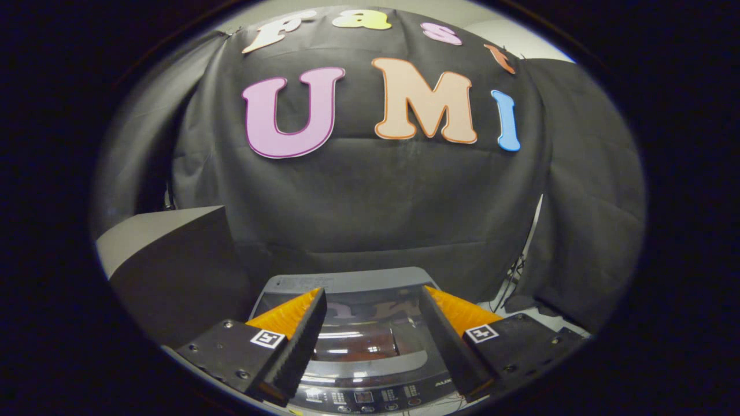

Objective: Put the clothes into the washing machine and then close the washing machine lid.

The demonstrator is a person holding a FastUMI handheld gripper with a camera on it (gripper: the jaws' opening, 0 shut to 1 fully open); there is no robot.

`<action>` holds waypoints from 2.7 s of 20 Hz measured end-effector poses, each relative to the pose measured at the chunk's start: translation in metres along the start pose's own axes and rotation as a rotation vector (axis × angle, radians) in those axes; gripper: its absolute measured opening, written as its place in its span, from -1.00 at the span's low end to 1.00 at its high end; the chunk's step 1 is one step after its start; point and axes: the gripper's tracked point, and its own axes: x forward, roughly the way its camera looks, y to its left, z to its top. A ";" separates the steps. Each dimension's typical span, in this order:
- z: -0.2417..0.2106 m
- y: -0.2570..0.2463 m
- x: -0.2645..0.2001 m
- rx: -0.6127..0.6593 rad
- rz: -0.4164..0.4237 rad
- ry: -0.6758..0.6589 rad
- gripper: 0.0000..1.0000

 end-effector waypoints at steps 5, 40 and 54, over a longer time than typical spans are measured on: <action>-0.002 -0.013 -0.035 0.056 0.022 -0.004 0.95; -0.033 0.012 -0.198 0.052 0.129 -0.222 0.94; -0.017 -0.006 -0.267 0.009 0.091 -0.332 0.93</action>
